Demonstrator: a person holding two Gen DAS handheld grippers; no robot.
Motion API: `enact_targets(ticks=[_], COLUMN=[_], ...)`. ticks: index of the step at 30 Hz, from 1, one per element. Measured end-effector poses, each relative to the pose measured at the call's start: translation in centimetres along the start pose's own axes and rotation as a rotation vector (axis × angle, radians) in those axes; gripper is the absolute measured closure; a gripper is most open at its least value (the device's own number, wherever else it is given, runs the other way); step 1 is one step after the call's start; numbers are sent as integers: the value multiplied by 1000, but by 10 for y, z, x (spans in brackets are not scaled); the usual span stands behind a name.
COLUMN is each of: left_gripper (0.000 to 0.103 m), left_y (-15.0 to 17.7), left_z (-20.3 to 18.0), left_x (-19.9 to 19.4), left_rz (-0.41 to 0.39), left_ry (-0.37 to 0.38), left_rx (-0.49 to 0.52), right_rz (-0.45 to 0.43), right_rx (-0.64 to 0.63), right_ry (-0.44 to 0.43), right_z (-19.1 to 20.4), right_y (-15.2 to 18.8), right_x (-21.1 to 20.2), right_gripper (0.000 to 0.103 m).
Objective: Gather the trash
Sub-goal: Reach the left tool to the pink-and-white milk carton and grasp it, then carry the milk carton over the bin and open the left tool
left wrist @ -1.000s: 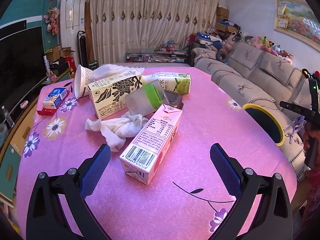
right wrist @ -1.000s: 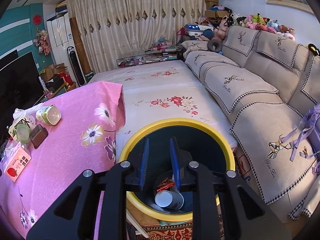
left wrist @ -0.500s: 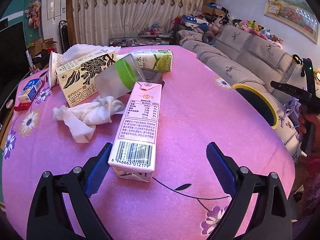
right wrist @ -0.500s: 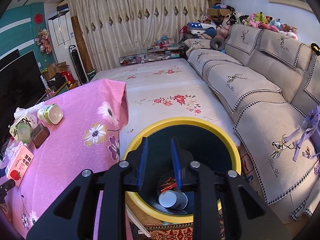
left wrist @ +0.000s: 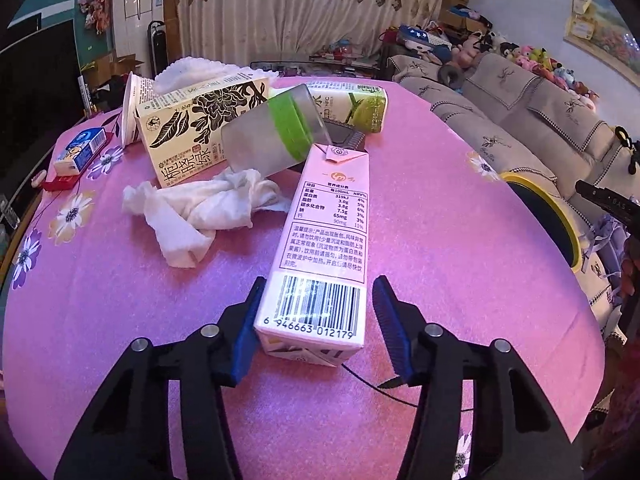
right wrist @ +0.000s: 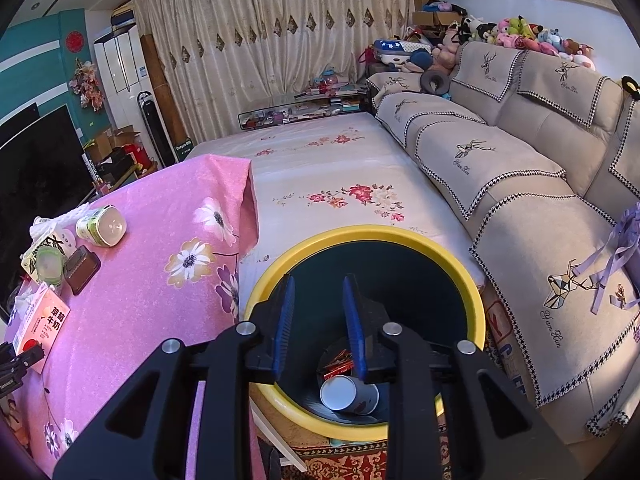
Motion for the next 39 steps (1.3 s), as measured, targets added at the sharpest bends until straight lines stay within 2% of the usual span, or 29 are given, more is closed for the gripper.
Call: enact_targets(ticks=[1, 7, 10, 16, 21, 28, 39], left_gripper=[61, 61, 61, 61, 61, 61, 61], left_y=[0, -3, -8, -23, -32, -50, -67], left_z=[0, -5, -11, -27, -54, -104, -183], left_x=[-2, -25, -45, -90, -108, -104, -69], left_rz=[-5, -75, -114, -169, -187, -184, -134], left_ry=[3, -53, -55, 16, 63, 157, 263], left_rx=[-1, 48, 84, 107, 129, 189, 257], right_rz=[-1, -4, -9, -25, -43, -69, -94], right_rx=[2, 0, 1, 10, 29, 54, 109], right_ry=[-2, -10, -13, -25, -31, 8, 84], right_z=[0, 2, 3, 4, -3, -28, -86], right_y=[0, 1, 0, 0, 3, 18, 36], right_x=[0, -4, -7, -16, -30, -59, -91], right_gripper=[79, 79, 79, 79, 79, 79, 79])
Point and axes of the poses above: each gripper's, at about its wrist camera, not at the fingertips, and x roughly the way its jaws point, z to its left, y to its underside, the point moved 1 cm from there along x, roughly the way its jaws point, and after that the axes turned 4 degrees about -z, right-handed, at the moved point
